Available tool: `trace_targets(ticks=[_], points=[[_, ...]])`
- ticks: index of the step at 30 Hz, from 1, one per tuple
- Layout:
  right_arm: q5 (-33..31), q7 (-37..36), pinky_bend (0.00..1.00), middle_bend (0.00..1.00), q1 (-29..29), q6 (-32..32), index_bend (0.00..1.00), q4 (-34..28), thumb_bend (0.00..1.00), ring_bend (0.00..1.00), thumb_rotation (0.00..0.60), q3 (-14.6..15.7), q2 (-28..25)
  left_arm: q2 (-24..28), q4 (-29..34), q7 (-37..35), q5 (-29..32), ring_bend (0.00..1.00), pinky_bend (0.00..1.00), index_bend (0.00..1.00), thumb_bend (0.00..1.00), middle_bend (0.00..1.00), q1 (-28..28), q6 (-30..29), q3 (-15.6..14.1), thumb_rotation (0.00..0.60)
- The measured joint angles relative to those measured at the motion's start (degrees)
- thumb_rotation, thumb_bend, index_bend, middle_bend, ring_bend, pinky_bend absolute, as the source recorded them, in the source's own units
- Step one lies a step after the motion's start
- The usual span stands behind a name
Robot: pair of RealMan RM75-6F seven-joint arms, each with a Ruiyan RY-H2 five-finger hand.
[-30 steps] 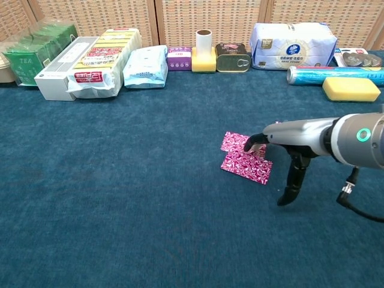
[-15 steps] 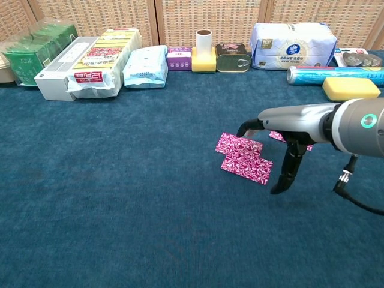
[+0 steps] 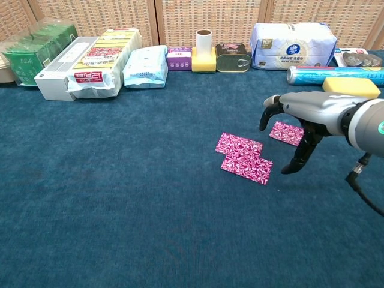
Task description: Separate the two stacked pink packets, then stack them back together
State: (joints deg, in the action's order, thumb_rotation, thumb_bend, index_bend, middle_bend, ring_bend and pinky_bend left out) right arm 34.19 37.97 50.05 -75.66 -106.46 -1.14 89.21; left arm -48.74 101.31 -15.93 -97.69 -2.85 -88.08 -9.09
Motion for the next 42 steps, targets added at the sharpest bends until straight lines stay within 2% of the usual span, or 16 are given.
trace_targets(ticks=[5, 9, 15, 21, 42], points=[[-0.8, 2.9, 0.01, 0.0, -1.1, -3.7, 0.26, 2.0, 0.0, 0.0, 0.6, -1.6, 5.6, 0.0, -0.1, -0.1, -0.2, 0.0, 0.04, 0.0, 0.03, 0.0, -0.1, -0.2, -0.1, 0.6], [-3.2, 6.7, 0.01, 0.0, -1.4, -5.8, 0.26, 3.9, 0.0, 0.0, 0.6, -4.2, 10.1, 0.0, -0.3, -0.5, -0.2, 0.0, 0.04, 0.0, 0.03, 0.0, -0.1, -0.4, -0.1, 0.6], [-5.5, 9.2, 0.01, 0.0, -1.8, -7.0, 0.26, 6.7, 0.0, 0.0, 0.6, -7.5, 13.9, 0.2, -0.5, -1.0, -0.2, 0.0, 0.04, 0.0, 0.03, 0.0, -0.1, -0.4, 0.0, 0.6], [-5.9, 10.7, 0.01, 0.0, -2.4, -6.8, 0.26, 8.2, 0.0, 0.0, 0.6, -9.0, 16.0, 0.2, -0.6, -1.1, -0.1, 0.0, 0.04, 0.0, 0.03, 0.0, 0.0, -0.3, 0.0, 0.6], [-3.7, 13.5, 0.01, 0.0, -5.0, -6.0, 0.26, 13.0, 0.01, 0.0, 0.6, -10.8, 19.0, 0.1, -0.3, -0.6, 0.2, 0.0, 0.04, 0.0, 0.03, 0.0, 0.2, 0.1, 0.0, 0.6]])
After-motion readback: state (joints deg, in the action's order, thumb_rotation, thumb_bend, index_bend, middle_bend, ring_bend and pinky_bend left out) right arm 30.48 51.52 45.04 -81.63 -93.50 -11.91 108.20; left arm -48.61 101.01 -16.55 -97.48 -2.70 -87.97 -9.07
